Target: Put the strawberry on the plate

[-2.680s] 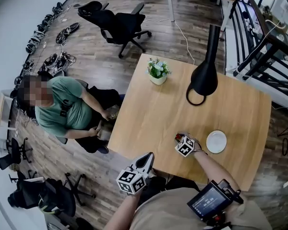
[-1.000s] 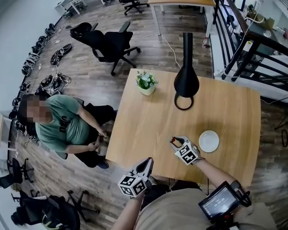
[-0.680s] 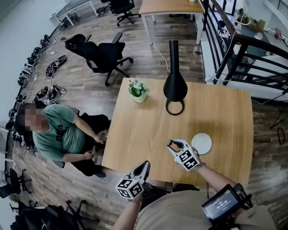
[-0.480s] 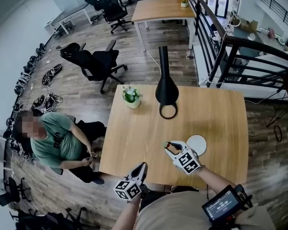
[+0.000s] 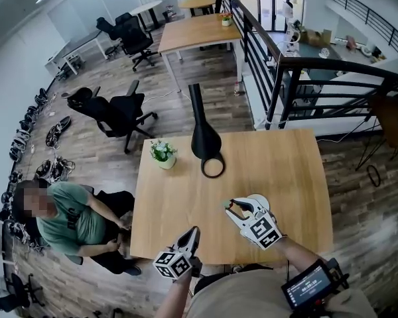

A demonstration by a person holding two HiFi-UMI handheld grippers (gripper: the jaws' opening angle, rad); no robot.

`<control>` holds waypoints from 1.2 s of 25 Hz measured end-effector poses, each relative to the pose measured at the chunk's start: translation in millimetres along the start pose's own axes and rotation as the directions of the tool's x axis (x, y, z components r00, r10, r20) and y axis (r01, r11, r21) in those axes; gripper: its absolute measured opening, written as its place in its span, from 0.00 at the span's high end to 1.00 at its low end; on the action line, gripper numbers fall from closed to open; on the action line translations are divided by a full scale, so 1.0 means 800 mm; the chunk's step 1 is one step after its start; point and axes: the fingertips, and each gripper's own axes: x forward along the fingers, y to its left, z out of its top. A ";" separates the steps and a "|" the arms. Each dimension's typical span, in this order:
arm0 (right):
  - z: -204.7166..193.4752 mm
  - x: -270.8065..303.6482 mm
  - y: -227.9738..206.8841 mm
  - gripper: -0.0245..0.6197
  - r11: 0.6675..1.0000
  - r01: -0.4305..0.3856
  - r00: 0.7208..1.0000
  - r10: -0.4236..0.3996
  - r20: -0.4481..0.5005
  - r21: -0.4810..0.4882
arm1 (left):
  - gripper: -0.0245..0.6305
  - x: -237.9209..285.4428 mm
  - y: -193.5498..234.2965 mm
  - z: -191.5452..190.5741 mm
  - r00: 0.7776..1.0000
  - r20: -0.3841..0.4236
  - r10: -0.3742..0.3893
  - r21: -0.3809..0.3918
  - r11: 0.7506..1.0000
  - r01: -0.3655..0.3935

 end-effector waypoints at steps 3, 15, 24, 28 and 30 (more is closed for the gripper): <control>0.008 -0.025 -0.016 0.76 0.999 0.036 0.999 -0.036 0.019 -0.003 | 0.96 0.017 -0.012 0.001 1.000 -0.007 -0.028 0.012 1.000 0.028; -0.004 -0.081 -0.064 0.76 0.986 0.166 0.986 -0.166 0.018 -0.023 | 0.96 0.062 -0.028 -0.003 0.995 -0.042 -0.093 0.032 0.995 0.095; -0.048 -0.101 -0.081 0.76 0.977 0.215 0.976 -0.215 -0.034 -0.018 | 0.96 0.073 -0.033 -0.024 0.990 -0.096 -0.104 0.054 0.993 0.109; -0.070 -0.101 -0.089 0.76 0.973 0.230 0.971 -0.230 -0.060 -0.006 | 0.96 0.079 -0.025 -0.031 0.989 -0.119 -0.086 0.072 0.993 0.095; -0.082 -0.101 -0.090 0.76 0.972 0.234 0.969 -0.234 -0.079 0.001 | 0.96 0.081 -0.019 -0.038 0.988 -0.138 -0.071 0.075 0.994 0.082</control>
